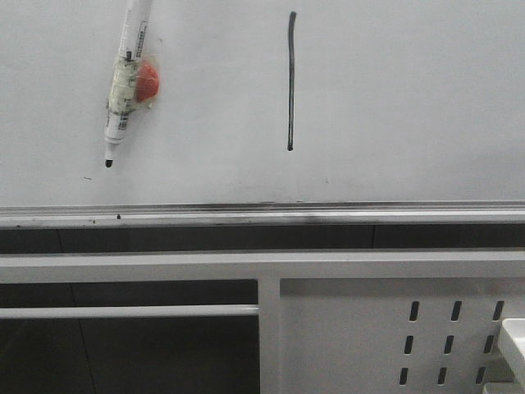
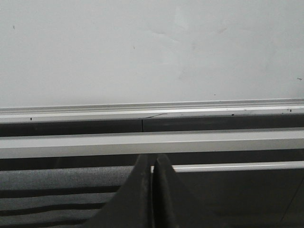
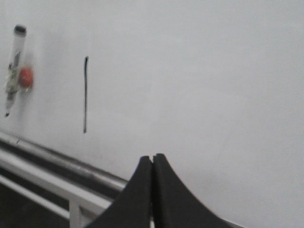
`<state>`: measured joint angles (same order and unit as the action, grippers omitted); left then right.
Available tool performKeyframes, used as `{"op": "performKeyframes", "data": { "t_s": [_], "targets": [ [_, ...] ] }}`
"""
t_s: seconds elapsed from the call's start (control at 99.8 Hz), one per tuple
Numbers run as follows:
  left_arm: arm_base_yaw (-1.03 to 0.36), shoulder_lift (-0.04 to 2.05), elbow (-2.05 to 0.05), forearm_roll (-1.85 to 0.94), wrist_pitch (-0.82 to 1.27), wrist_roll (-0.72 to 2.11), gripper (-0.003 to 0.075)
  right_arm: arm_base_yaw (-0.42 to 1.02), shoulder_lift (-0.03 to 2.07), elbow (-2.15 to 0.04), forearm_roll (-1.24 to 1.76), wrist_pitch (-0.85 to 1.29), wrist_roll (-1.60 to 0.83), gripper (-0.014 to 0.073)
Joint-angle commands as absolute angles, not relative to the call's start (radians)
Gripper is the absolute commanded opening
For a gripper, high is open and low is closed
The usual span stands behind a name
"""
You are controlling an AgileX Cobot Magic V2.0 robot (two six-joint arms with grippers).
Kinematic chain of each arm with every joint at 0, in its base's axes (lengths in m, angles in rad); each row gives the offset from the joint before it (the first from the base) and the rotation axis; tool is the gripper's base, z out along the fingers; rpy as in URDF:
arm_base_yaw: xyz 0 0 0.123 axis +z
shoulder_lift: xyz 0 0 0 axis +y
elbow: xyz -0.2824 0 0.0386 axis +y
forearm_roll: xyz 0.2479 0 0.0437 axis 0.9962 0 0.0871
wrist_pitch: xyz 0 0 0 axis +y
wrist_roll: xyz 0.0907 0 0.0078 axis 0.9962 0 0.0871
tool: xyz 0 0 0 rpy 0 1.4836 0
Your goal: Write number 1 on whiteboard
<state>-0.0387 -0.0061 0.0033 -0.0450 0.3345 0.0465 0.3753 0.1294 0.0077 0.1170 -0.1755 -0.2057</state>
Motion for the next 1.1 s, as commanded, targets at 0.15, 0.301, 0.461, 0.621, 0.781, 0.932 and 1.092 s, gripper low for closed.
{"op": "performKeyframes", "data": {
  "t_s": [0.15,0.301,0.461,0.621,0.781,0.932,1.092],
  "targets": [
    [-0.037,-0.027,0.039,-0.057,0.281,0.046,-0.002,0.147,-0.03,0.021,0.138,-0.155,-0.195,-0.007],
    [-0.037,-0.027,0.039,-0.06,0.281,0.046,-0.002,-0.049,-0.03,0.021,0.138,-0.044,-0.182,-0.0069],
    [-0.037,-0.027,0.039,-0.06,0.281,0.046,-0.002,-0.184,-0.03,0.021,0.036,0.074,-0.013,-0.0069],
    [-0.037,-0.027,0.039,-0.06,0.281,0.046,-0.002,-0.182,-0.03,0.021,0.027,0.129,-0.013,-0.007],
    [-0.037,-0.027,0.039,-0.06,0.281,0.046,-0.002,-0.182,-0.03,0.021,0.02,0.278,-0.032,-0.0069],
    [-0.037,-0.027,0.039,-0.06,0.281,0.046,-0.002,-0.166,-0.03,0.021,0.02,0.303,-0.034,-0.0069],
    [-0.037,-0.027,0.039,-0.06,0.281,0.046,-0.002,-0.131,-0.03,0.021,0.024,0.303,-0.064,-0.0069]
  ]
}}
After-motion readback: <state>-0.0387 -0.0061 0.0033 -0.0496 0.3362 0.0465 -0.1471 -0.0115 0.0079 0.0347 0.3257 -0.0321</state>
